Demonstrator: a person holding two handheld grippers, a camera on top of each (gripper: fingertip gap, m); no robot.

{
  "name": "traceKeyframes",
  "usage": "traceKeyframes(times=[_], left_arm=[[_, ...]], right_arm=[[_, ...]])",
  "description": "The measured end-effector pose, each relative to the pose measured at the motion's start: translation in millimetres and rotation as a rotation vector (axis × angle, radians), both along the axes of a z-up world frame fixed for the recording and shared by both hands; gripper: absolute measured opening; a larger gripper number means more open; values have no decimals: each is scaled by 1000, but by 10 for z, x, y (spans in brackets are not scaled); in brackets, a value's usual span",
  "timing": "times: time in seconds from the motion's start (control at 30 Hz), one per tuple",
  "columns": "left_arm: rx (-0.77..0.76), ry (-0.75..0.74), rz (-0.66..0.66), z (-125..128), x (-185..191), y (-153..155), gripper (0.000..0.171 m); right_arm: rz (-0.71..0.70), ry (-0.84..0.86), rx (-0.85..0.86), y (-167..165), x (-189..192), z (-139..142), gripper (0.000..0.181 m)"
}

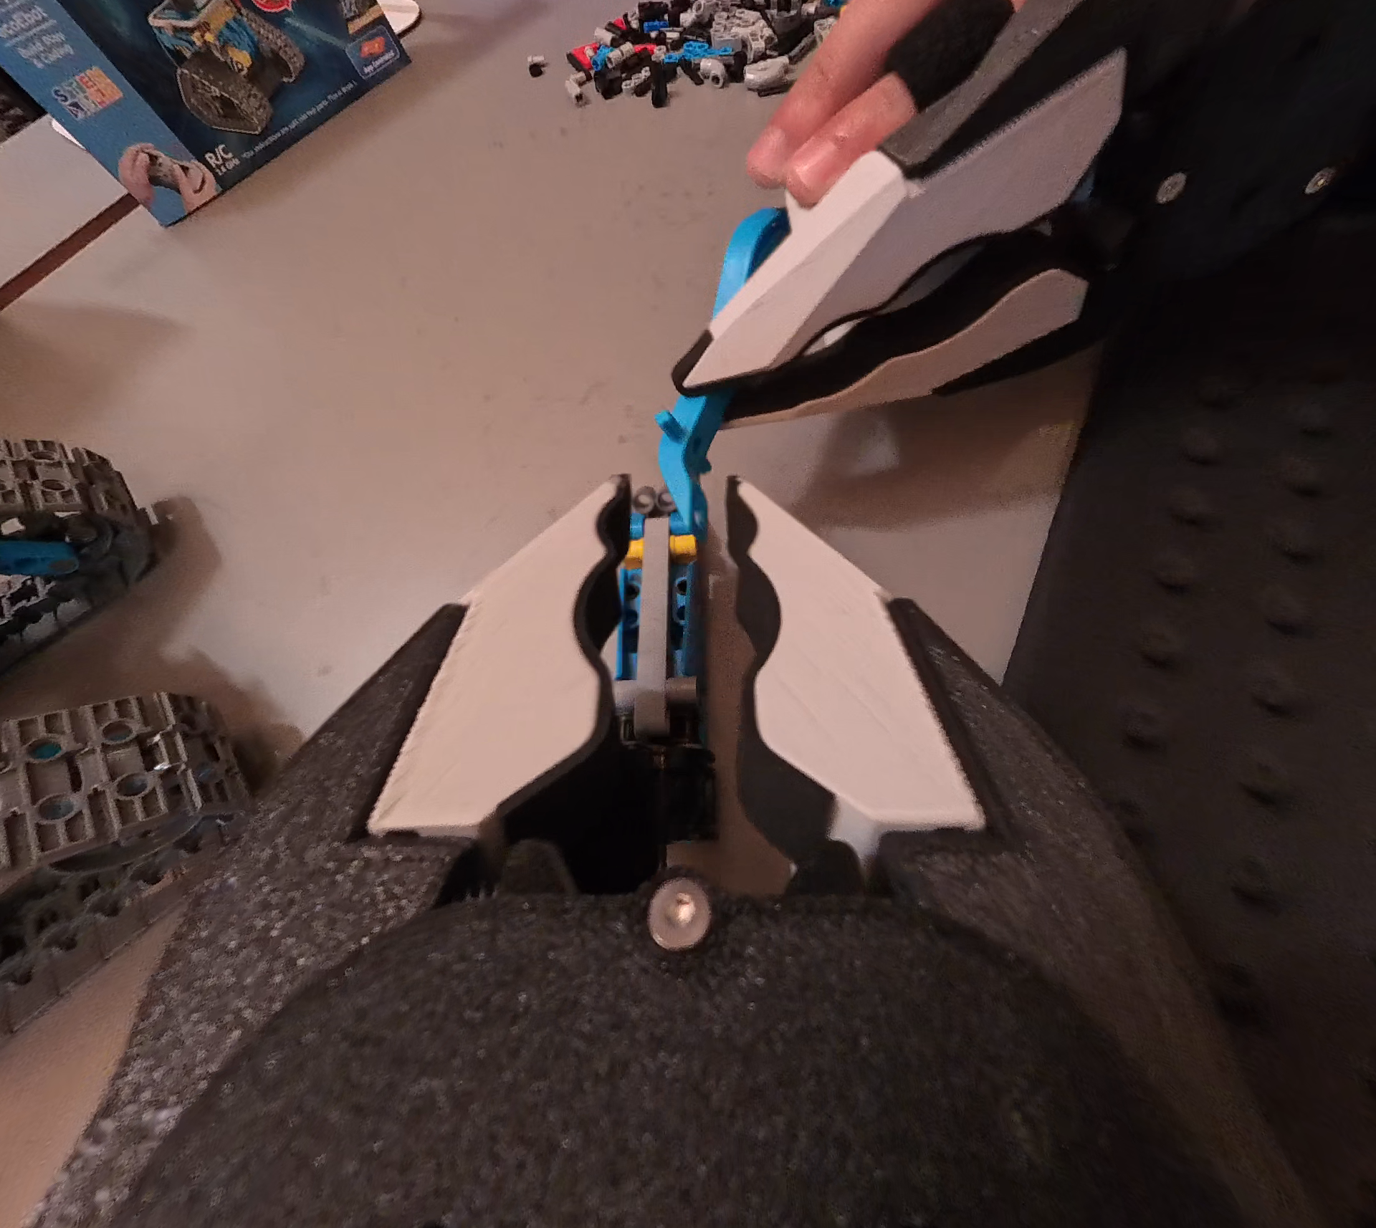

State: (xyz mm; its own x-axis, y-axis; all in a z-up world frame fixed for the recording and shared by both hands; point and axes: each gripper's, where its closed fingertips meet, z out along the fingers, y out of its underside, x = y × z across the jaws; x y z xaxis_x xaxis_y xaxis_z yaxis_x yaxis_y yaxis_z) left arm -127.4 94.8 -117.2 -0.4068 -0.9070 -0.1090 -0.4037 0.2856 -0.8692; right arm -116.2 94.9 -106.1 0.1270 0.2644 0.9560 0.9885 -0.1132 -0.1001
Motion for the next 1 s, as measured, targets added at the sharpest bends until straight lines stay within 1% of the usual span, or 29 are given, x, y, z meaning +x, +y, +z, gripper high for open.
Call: traceKeyframes(times=[0.03, 0.07, 0.13, 0.2, 0.23, 0.3, 0.33, 0.37, 0.4, 0.43, 0.47, 0.53, 0.57, 0.6, 0.63, 0.67, 0.73, 0.83, 0.93, 1.0], left_arm=[[-25, -15, -9, 45, -7, -14, 13], [-50, -22, -15, 76, -12, -21, 8], [-57, 0, -14, 43, -10, -19, 7], [8, -14, 4, 31, 7, 7, 7], [34, -47, 17, 76, 19, 26, 6], [32, -116, 56, 222, 39, 89, 5], [38, -145, 88, 281, 47, 155, 5], [59, -175, 123, 331, 48, 237, 5], [70, -202, 145, 380, 42, 295, 5], [64, -227, 161, 434, 34, 330, 5], [62, -259, 180, 503, 29, 362, 5], [108, -358, 219, 680, 12, 407, 5], [126, -409, 234, 776, -1, 408, 5], [140, -449, 253, 852, -10, 412, 5], [158, -480, 284, 913, -11, 430, 5], [174, -502, 320, 953, -4, 453, 5], [199, -522, 370, 992, 25, 447, 5], [281, -534, 403, 994, 74, 355, 5], [338, -552, 404, 1001, 78, 273, 6], [361, -561, 395, 1002, 70, 239, 5]], right_arm=[[12, -10, 2, -3, -13, -2, 10], [26, -18, 13, -7, -26, 6, 10], [31, -7, -1, -14, -39, -18, 10], [-12, 62, 4, 14, -10, -36, 11], [-30, 127, 44, 26, 9, 12, 13], [-82, 345, 115, 1, 92, 194, 19], [-100, 530, 123, -18, 133, 328, 22], [-115, 775, 132, -32, 205, 495, 30], [-125, 1028, 98, -40, 299, 599, 44], [-148, 1280, 51, -31, 429, 636, 50], [-162, 1533, -24, -10, 530, 602, 52], [-79, 2053, -285, 40, 481, 538, 68], [34, 2260, -436, 42, 360, 589, 68], [132, 2398, -536, 53, 259, 643, 70], [146, 2471, -563, 113, 190, 624, 67], [175, 2495, -552, 167, 108, 642, 64], [221, 2471, -476, 279, -32, 746, 58], [276, 2422, -427, 399, -209, 880, 50], [259, 2396, -313, 447, -119, 924, 29], [270, 2362, -337, 410, -128, 918, 28]])
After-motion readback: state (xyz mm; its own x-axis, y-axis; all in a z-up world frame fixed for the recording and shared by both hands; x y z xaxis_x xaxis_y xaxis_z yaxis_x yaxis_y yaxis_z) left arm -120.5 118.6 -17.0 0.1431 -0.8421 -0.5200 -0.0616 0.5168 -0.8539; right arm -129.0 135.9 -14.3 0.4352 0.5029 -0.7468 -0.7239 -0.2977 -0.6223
